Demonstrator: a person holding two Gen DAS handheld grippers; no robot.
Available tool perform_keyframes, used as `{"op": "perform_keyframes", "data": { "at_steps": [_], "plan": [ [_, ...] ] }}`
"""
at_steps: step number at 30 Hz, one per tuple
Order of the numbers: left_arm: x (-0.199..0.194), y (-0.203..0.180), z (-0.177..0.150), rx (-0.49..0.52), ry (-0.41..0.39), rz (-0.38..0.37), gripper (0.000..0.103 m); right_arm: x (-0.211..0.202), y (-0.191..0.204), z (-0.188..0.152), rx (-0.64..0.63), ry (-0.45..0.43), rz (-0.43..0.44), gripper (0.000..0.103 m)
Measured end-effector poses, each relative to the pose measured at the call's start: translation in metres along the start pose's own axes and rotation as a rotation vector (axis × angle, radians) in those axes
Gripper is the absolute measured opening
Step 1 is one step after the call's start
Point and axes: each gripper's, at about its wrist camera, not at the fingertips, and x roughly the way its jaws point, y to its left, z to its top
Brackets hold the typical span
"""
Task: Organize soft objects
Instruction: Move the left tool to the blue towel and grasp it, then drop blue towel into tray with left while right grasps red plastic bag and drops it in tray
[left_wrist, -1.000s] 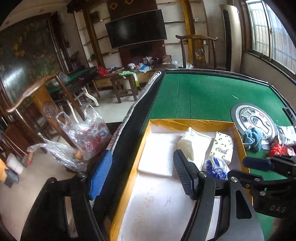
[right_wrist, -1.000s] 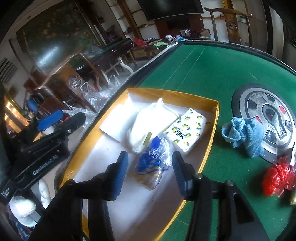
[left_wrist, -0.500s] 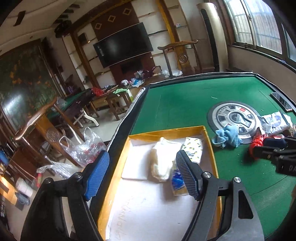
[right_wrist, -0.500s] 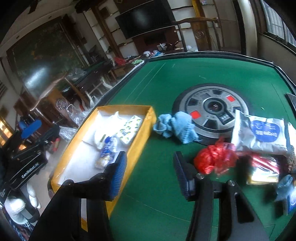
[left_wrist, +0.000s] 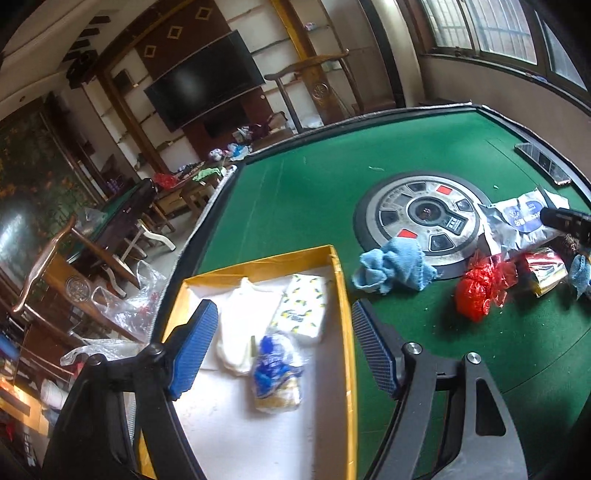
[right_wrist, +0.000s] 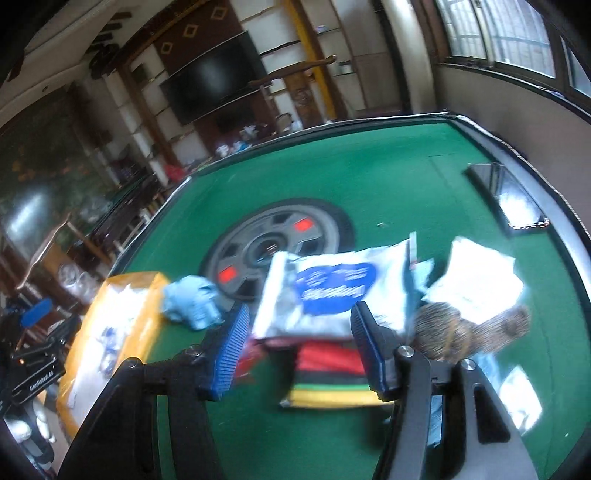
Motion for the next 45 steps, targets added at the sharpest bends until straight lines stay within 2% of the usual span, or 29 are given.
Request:
{"op": "perform_keyframes", "data": {
  "at_steps": [6, 11, 12, 15, 17, 21, 23, 24, 25, 26, 30, 32, 35, 38, 42, 45],
  "plan": [
    [0.03, -0.03, 0.017, 0.009, 0.059, -0.058, 0.075, 0.003, -0.026, 0.001, 0.045, -0.022, -0.014, 0.054],
    [0.067, -0.04, 0.029, -0.128, 0.156, -0.219, 0.075, -0.005, -0.035, -0.001, 0.096, -0.03, 0.02, 0.054],
    [0.074, -0.041, 0.032, -0.16, 0.174, -0.229, 0.075, -0.007, -0.035, -0.002, 0.098, -0.035, 0.018, 0.055],
    [0.094, -0.042, 0.041, -0.232, 0.191, -0.217, 0.075, -0.008, -0.036, -0.003, 0.104, -0.04, 0.024, 0.058],
    [0.104, -0.046, 0.046, -0.236, 0.201, -0.201, 0.075, -0.006, -0.035, -0.004, 0.103, -0.034, 0.028, 0.058],
    [0.119, -0.069, 0.051, -0.138, 0.238, -0.17, 0.075, -0.005, -0.033, -0.002, 0.101, -0.038, 0.032, 0.058],
    [0.123, -0.081, 0.047, -0.086, 0.253, -0.184, 0.075, -0.005, -0.034, -0.003, 0.102, -0.044, 0.037, 0.058],
    [0.122, -0.085, 0.045, -0.074, 0.252, -0.211, 0.068, -0.006, -0.034, -0.003, 0.102, -0.045, 0.042, 0.058],
    [0.118, -0.086, 0.043, -0.065, 0.244, -0.25, 0.045, -0.005, -0.033, -0.003, 0.101, -0.045, 0.045, 0.058],
    [0.113, -0.087, 0.041, -0.051, 0.248, -0.294, 0.036, -0.005, -0.032, -0.004, 0.1, -0.045, 0.052, 0.058],
    [0.082, -0.088, 0.03, 0.039, 0.219, -0.361, 0.031, -0.005, -0.021, -0.006, 0.057, -0.05, 0.111, 0.058],
    [0.062, -0.081, 0.023, 0.051, 0.177, -0.384, 0.031, -0.003, -0.012, -0.008, 0.017, -0.05, 0.117, 0.058],
    [0.035, -0.062, 0.015, 0.017, 0.119, -0.418, 0.031, 0.005, 0.005, -0.013, -0.049, -0.022, 0.131, 0.058],
    [0.006, -0.043, 0.008, -0.002, 0.049, -0.413, 0.031, 0.013, 0.018, -0.018, -0.091, 0.01, 0.148, 0.058],
    [-0.012, -0.008, 0.001, -0.045, 0.0, -0.418, 0.031, 0.027, 0.036, -0.019, -0.098, 0.086, 0.164, 0.058],
    [-0.015, 0.019, -0.008, -0.092, -0.011, -0.426, 0.031, 0.042, 0.055, -0.019, -0.142, 0.148, 0.1, 0.058]
  ]
}}
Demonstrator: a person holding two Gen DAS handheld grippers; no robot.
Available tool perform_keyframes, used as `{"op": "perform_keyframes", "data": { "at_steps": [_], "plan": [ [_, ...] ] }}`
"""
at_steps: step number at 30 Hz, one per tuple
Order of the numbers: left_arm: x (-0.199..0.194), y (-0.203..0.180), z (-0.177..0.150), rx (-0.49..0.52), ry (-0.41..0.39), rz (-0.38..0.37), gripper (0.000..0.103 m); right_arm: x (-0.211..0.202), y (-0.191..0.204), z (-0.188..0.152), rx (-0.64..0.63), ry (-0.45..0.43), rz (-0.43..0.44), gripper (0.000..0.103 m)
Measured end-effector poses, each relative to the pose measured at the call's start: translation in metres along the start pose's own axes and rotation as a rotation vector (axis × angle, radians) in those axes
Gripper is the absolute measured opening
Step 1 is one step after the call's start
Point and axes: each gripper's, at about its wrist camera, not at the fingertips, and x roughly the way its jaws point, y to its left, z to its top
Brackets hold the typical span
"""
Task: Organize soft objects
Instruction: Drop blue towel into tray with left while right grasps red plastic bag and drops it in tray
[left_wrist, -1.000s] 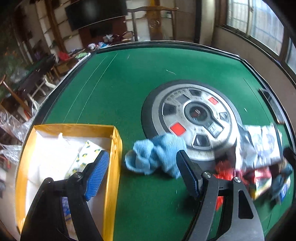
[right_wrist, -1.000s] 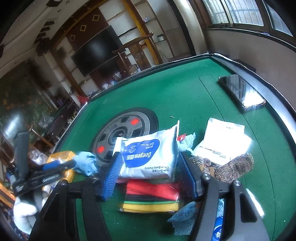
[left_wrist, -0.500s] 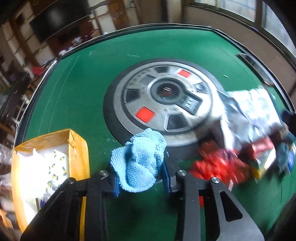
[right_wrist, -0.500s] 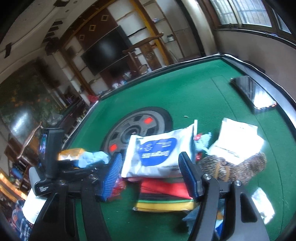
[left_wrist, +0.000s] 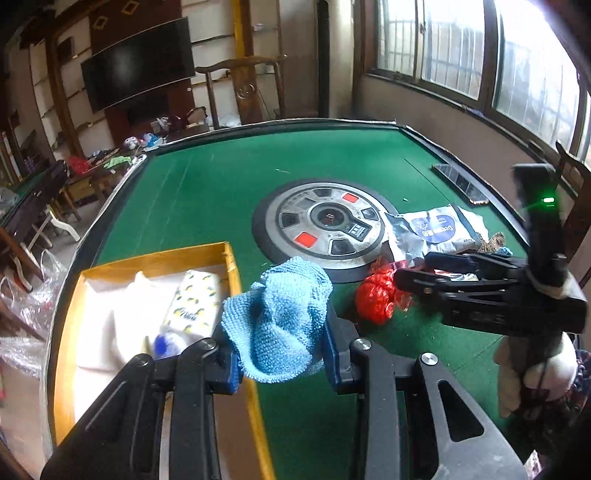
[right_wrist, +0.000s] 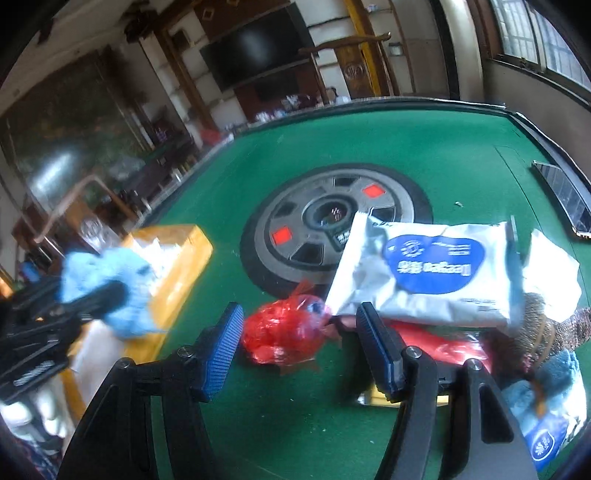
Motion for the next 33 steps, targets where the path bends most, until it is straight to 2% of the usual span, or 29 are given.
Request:
{"op": "perform_keyframes", "data": {
  "at_steps": [4, 6, 7, 8, 12, 15, 20, 23, 26, 27, 29, 31, 33],
  "plan": [
    [-0.015, 0.039, -0.015, -0.042, -0.011, 0.058, 0.031, 0.031, 0.013, 0.003, 0.013, 0.104, -0.069, 0.058],
    [-0.022, 0.061, -0.025, -0.077, -0.009, 0.08, 0.031, 0.043, 0.019, 0.003, 0.03, 0.128, -0.095, 0.057],
    [-0.024, 0.072, -0.029, -0.099, -0.007, 0.089, 0.031, 0.048, 0.021, 0.004, 0.039, 0.134, -0.102, 0.054],
    [-0.027, 0.085, -0.033, -0.128, -0.006, 0.103, 0.031, 0.051, 0.019, 0.003, 0.051, 0.142, -0.11, 0.044],
    [-0.027, 0.129, -0.054, -0.219, 0.027, 0.169, 0.031, 0.047, 0.025, -0.003, 0.042, 0.137, -0.137, 0.039],
    [-0.02, 0.155, -0.069, -0.263, 0.056, 0.221, 0.031, 0.029, 0.028, -0.007, 0.044, 0.108, -0.124, 0.039],
    [0.01, 0.175, -0.08, -0.288, 0.161, 0.247, 0.031, -0.001, 0.051, -0.005, 0.018, 0.046, -0.06, 0.039],
    [0.03, 0.179, -0.077, -0.283, 0.196, 0.261, 0.032, -0.015, 0.077, -0.005, -0.028, 0.027, -0.001, 0.04],
    [0.045, 0.186, -0.064, -0.297, 0.19, 0.272, 0.035, -0.017, 0.109, -0.009, -0.088, 0.033, 0.042, 0.04],
    [0.047, 0.19, -0.062, -0.311, 0.178, 0.274, 0.037, -0.014, 0.121, -0.008, -0.106, 0.042, 0.06, 0.04],
    [0.053, 0.197, -0.053, -0.326, 0.153, 0.259, 0.046, -0.009, 0.144, -0.007, -0.139, 0.052, 0.084, 0.04],
    [0.057, 0.204, -0.048, -0.354, 0.136, 0.215, 0.062, -0.003, 0.163, -0.009, -0.167, 0.057, 0.096, 0.04],
    [0.058, 0.21, -0.044, -0.391, 0.124, 0.166, 0.065, 0.007, 0.183, -0.008, -0.199, 0.066, 0.104, 0.04]
  ]
}}
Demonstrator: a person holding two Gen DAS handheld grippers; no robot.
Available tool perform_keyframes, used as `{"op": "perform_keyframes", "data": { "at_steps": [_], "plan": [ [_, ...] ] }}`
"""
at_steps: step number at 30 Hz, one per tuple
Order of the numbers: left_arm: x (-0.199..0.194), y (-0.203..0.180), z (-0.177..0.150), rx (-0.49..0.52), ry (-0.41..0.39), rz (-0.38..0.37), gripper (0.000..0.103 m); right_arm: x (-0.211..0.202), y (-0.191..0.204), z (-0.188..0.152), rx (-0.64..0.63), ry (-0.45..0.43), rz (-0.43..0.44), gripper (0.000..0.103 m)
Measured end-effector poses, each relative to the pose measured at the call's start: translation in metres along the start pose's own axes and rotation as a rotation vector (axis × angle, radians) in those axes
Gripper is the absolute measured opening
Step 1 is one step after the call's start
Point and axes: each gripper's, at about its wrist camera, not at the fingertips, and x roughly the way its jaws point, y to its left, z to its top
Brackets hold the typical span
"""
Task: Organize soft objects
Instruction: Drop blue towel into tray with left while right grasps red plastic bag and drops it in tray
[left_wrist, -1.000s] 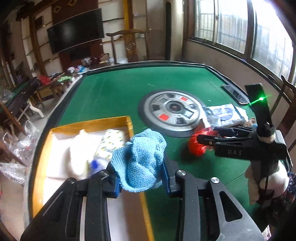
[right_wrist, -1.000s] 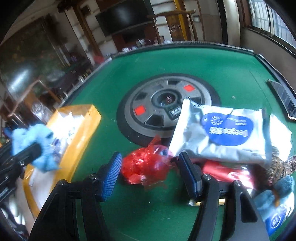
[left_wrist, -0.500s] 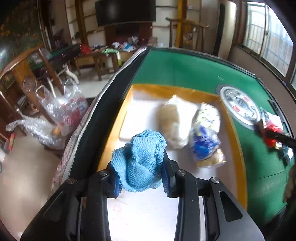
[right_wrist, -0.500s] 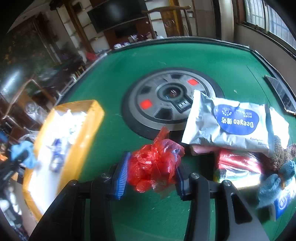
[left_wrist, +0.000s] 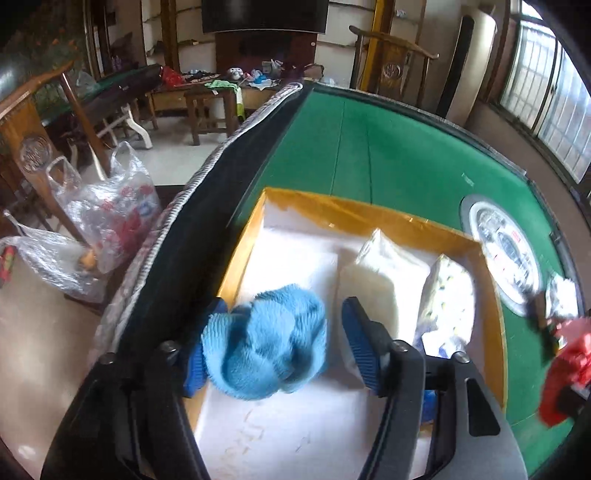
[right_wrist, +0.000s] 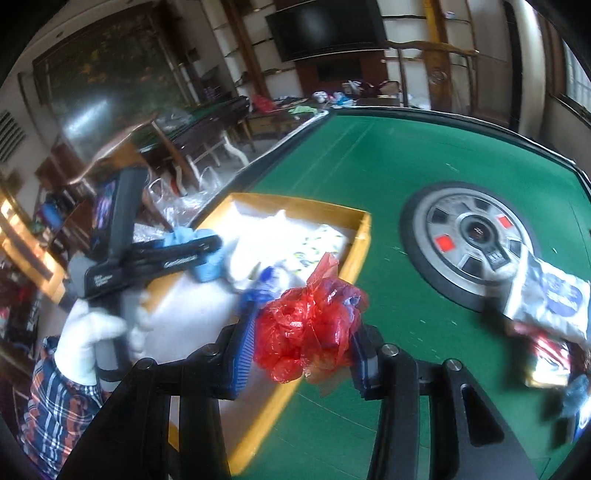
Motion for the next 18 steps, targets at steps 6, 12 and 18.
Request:
{"op": "perform_keyframes", "data": {
  "at_steps": [6, 12, 18],
  "plan": [
    [-0.023, 0.015, 0.008, -0.04, -0.042, -0.055, 0.065, 0.047, 0.041, 0.012, -0.059, 0.084, 0.093, 0.04],
    [-0.076, 0.04, -0.002, -0.073, -0.168, -0.072, 0.065, 0.105, 0.08, 0.01, -0.107, 0.203, 0.172, 0.04],
    [-0.128, 0.067, -0.035, -0.143, -0.288, -0.145, 0.075, 0.156, 0.104, 0.015, -0.103, 0.309, 0.222, 0.041]
  ]
}}
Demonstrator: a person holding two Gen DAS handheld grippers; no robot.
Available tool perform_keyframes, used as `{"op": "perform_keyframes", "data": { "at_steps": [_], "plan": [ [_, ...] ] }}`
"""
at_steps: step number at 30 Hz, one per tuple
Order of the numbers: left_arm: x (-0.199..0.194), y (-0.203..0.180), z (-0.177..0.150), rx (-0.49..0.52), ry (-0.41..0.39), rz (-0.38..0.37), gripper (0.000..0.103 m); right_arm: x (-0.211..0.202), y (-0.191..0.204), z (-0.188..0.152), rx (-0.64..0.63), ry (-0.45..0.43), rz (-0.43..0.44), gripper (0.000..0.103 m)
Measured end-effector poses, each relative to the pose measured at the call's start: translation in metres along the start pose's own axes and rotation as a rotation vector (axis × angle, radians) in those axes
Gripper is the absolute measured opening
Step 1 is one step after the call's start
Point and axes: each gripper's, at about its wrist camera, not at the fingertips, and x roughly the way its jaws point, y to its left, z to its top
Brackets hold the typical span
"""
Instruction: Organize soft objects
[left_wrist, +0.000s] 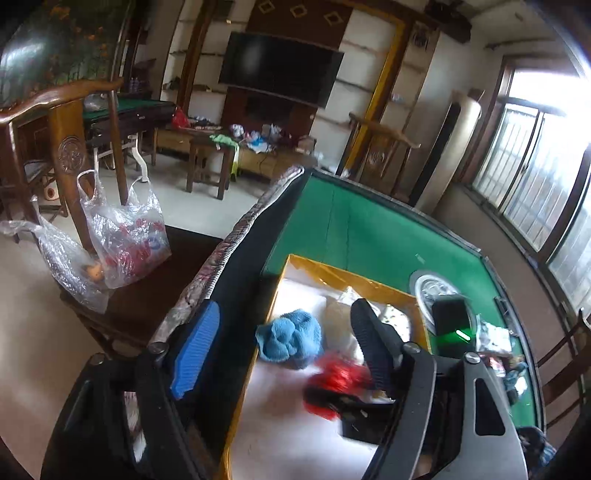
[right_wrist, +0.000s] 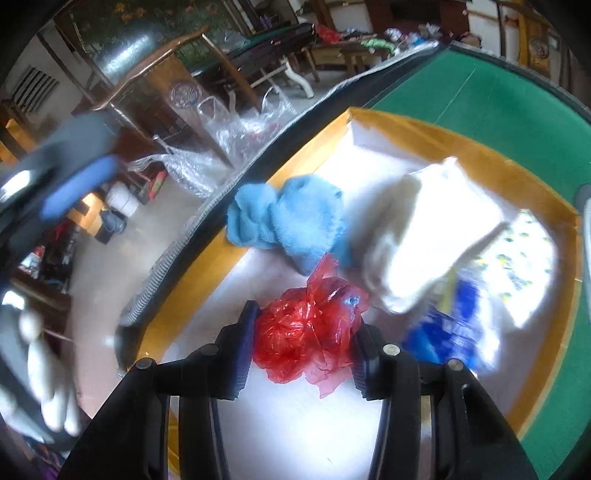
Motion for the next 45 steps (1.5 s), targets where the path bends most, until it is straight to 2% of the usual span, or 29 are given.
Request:
{"op": "perform_keyframes", "data": {
  "at_steps": [2, 4, 8, 10, 13, 15, 16, 18, 22, 26, 30, 33, 36, 39, 43, 45],
  "plan": [
    [-0.012, 0.005, -0.007, -0.019, -0.018, -0.013, 0.075, 0.012, 0.0, 0.011, 0.009, 0.025, 0.028, 0.041],
    [-0.019, 0.011, -0.012, -0.044, -0.034, -0.014, 0.075, 0.018, 0.0, 0.02, 0.016, 0.03, 0.012, 0.042],
    [-0.027, 0.019, -0.021, -0.091, -0.043, 0.0, 0.075, 0.021, -0.001, 0.034, 0.013, -0.006, -0.115, 0.043],
    [-0.028, 0.022, -0.025, -0.104, -0.035, 0.017, 0.075, 0.019, -0.006, 0.04, 0.031, -0.02, -0.133, 0.046],
    [-0.028, 0.025, -0.031, -0.111, -0.032, 0.042, 0.075, 0.003, -0.009, 0.038, 0.06, -0.031, -0.086, 0.052],
    [-0.028, 0.025, -0.035, -0.11, -0.036, 0.067, 0.075, -0.015, -0.01, 0.034, 0.061, -0.062, -0.052, 0.063],
    [-0.028, 0.024, -0.038, -0.111, -0.036, 0.079, 0.075, -0.025, -0.011, 0.03, 0.061, -0.084, -0.047, 0.065],
    [-0.028, 0.022, -0.045, -0.121, -0.033, 0.095, 0.075, -0.045, -0.016, 0.024, 0.073, -0.122, -0.038, 0.066],
    [-0.037, 0.013, -0.061, -0.139, -0.032, 0.065, 0.075, -0.095, -0.039, -0.002, 0.101, -0.204, 0.003, 0.066],
    [-0.041, -0.008, -0.067, -0.121, -0.018, 0.025, 0.075, -0.165, -0.076, -0.057, 0.106, -0.336, -0.098, 0.066],
    [-0.042, -0.05, -0.072, -0.055, -0.018, -0.033, 0.075, -0.243, -0.14, -0.118, 0.205, -0.465, -0.336, 0.065],
    [-0.038, -0.089, -0.08, 0.011, 0.0, -0.094, 0.075, -0.284, -0.196, -0.157, 0.344, -0.485, -0.48, 0.065],
    [-0.032, -0.123, -0.089, 0.075, 0.04, -0.149, 0.075, -0.302, -0.242, -0.187, 0.486, -0.483, -0.476, 0.065],
    [-0.029, -0.149, -0.096, 0.12, 0.078, -0.17, 0.075, -0.303, -0.265, -0.197, 0.544, -0.484, -0.438, 0.065],
    [-0.037, -0.17, -0.101, 0.151, 0.078, -0.159, 0.075, -0.293, -0.28, -0.169, 0.538, -0.497, -0.416, 0.065],
    [-0.043, -0.176, -0.103, 0.157, 0.071, -0.152, 0.075, -0.279, -0.295, -0.141, 0.526, -0.458, -0.434, 0.065]
  ]
}}
